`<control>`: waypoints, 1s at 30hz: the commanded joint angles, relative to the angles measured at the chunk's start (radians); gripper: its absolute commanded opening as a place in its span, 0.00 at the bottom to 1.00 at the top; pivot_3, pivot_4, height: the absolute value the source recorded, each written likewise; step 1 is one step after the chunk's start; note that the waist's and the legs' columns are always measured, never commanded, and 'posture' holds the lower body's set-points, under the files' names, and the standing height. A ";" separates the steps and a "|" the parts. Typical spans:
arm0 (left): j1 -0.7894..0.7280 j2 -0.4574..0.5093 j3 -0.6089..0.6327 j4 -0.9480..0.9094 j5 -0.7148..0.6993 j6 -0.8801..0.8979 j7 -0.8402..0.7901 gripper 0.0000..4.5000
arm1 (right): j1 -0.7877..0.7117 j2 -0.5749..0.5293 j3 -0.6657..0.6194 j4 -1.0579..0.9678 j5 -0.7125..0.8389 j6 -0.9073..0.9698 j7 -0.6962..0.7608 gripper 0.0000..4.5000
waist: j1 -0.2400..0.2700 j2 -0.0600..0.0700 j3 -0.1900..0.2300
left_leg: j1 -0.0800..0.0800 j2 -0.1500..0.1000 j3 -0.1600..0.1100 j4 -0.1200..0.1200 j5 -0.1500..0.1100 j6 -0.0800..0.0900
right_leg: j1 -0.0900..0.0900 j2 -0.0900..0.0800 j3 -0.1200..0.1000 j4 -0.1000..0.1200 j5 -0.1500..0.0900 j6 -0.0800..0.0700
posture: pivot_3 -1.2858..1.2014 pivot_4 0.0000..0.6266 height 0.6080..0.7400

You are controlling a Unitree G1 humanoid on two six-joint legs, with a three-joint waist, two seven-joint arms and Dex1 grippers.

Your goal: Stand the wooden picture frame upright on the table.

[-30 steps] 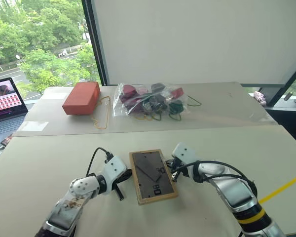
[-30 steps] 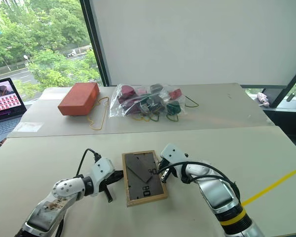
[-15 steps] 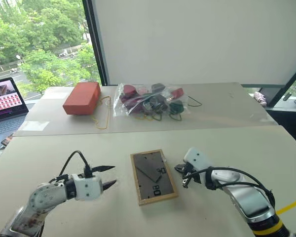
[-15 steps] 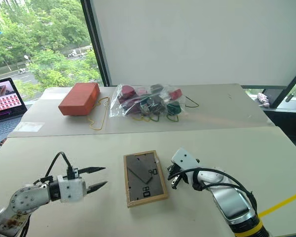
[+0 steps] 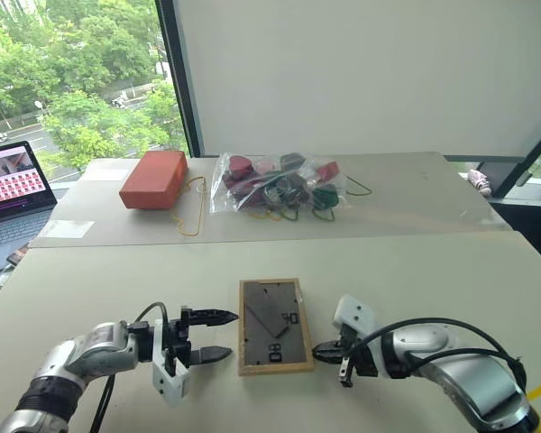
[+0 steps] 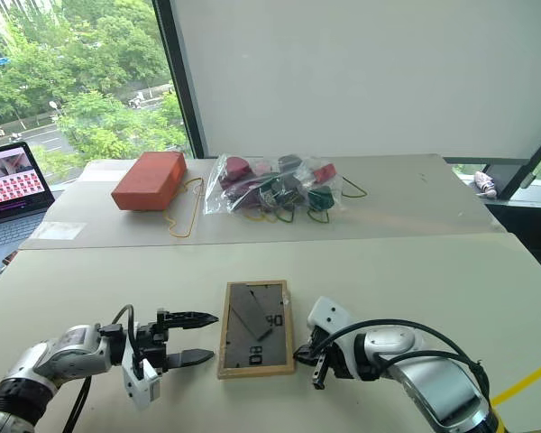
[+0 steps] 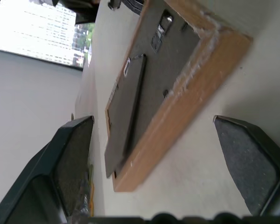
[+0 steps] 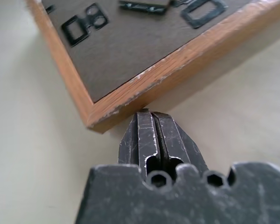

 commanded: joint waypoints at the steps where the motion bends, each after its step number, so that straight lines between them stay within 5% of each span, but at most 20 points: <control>1: -0.017 -0.026 -0.067 0.047 0.075 -0.027 0.041 0.99 | -0.030 0.023 0.022 0.010 -0.009 0.008 -0.053 0.00 | -0.001 0.001 -0.001 | 0.001 0.000 0.000 0.000 0.000 0.000 | 0.001 0.000 0.000 0.000 0.000 0.000 | 0.52 0.24 1.00; 11: -0.036 -0.007 -0.120 0.086 0.080 -0.026 0.109 0.99 | -0.047 0.037 0.032 0.031 -0.003 0.010 -0.104 0.00 | -0.007 0.002 -0.002 | 0.002 0.000 0.000 0.000 0.000 0.000 | 0.000 0.000 0.000 0.001 0.000 0.000 | 0.52 0.24 1.00; 21: -0.016 0.007 -0.143 0.053 0.085 0.020 0.140 0.30 | -0.049 -0.053 -0.073 0.025 0.040 -0.010 -0.069 0.00 | -0.003 0.001 -0.003 | 0.001 0.000 0.000 0.000 0.000 0.000 | 0.000 0.000 0.000 0.000 0.000 0.000 | 0.52 0.24 1.00; 27: -0.011 0.007 -0.150 0.036 0.091 0.050 0.165 0.27 | -0.216 -0.029 -0.212 0.152 0.121 0.009 -0.056 0.00 | -0.010 0.001 -0.003 | 0.001 0.000 0.000 0.000 0.000 0.000 | 0.000 0.000 0.000 0.001 0.000 0.000 | 0.52 0.24 1.00; 30: -0.013 0.006 -0.158 0.032 0.085 0.060 0.176 0.27 | -0.333 0.032 -0.179 0.228 0.144 0.030 -0.054 0.19 | -0.011 0.001 -0.003 | 0.001 0.000 0.000 0.000 0.000 0.000 | 0.000 0.000 0.000 0.002 0.000 0.000 | 0.52 0.24 1.00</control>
